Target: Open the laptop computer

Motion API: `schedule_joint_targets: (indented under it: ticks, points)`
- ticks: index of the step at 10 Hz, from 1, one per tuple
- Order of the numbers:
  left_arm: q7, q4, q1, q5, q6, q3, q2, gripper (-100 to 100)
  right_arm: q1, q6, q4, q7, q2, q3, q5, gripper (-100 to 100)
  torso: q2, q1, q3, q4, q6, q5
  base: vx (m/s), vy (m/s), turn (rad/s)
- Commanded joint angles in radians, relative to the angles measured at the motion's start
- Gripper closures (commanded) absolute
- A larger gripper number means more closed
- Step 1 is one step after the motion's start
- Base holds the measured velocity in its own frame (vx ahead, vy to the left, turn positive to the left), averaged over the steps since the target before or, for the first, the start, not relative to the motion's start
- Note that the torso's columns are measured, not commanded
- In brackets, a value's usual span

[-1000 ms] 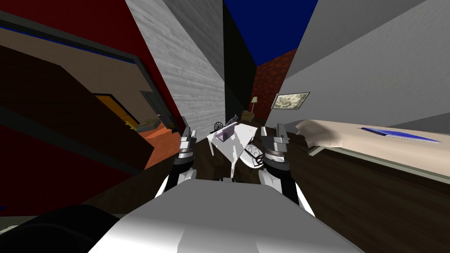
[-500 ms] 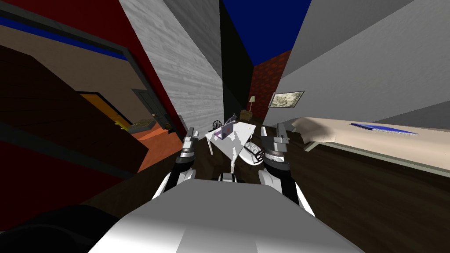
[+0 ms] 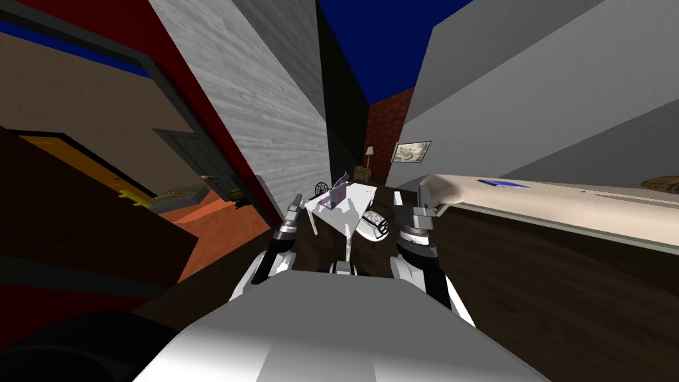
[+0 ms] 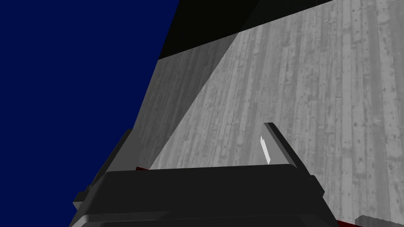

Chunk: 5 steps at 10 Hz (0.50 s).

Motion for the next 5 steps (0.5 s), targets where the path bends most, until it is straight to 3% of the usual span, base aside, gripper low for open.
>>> schedule_joint_targets:
  ticks: [1,5]
  points:
    - [-0.007,0.051,-0.042,-0.008,0.059,-0.006,0.015,-100,0.0,0.0,0.0,0.0,0.0,0.0,0.0,0,0.0,0.0,0.0,0.0,0.0,0.0,-0.09,0.054,-0.238]
    - [-0.007,0.118,-0.103,-0.017,0.157,-0.006,0.039,-100,0.0,0.0,0.0,0.0,0.0,0.0,0.0,0,0.0,-0.001,0.0,0.0,0.0,0.0,-0.077,0.056,-0.231]
